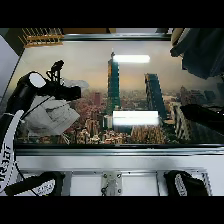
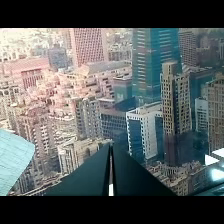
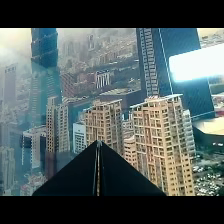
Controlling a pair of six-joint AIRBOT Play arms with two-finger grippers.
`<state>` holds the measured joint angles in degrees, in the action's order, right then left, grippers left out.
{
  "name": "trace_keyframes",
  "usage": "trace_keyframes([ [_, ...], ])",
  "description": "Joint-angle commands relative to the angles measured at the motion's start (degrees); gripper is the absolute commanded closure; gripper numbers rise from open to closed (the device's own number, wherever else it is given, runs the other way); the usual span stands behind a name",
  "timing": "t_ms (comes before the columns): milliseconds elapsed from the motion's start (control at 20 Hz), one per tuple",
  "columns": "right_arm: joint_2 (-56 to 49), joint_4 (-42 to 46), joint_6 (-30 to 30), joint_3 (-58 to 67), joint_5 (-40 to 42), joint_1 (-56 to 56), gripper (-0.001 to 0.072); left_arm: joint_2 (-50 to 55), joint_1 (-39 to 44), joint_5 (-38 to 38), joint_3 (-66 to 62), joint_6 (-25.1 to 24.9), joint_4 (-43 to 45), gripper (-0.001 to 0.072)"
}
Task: Fold the clothes and pants, and hang the long-sleeved shirts on hangers.
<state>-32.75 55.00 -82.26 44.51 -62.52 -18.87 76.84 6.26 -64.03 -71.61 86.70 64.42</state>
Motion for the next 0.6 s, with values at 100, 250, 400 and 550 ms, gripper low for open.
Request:
trace_keyframes([
  [100,0.0,-0.04,-0.02,-0.26,0.15,0.04,0.0686,0.33,-0.07,0.13,0.09,0.09,0.0,0.0699],
  [250,0.0,-0.04,-0.02,-0.26,0.15,0.04,0.0686,0.33,0.0,0.39,0.09,0.26,-0.02,0.0699],
  [400,0.0,-0.07,-0.02,-0.26,0.15,0.04,0.0686,0.31,-1.77,2.29,-3.26,-1.81,7.13,-0.0013],
  [550,0.0,-0.04,-0.02,-0.26,0.15,0.04,0.0686,0.31,-6.62,-1.84,-9.46,0.79,26.12,0.0007],
])
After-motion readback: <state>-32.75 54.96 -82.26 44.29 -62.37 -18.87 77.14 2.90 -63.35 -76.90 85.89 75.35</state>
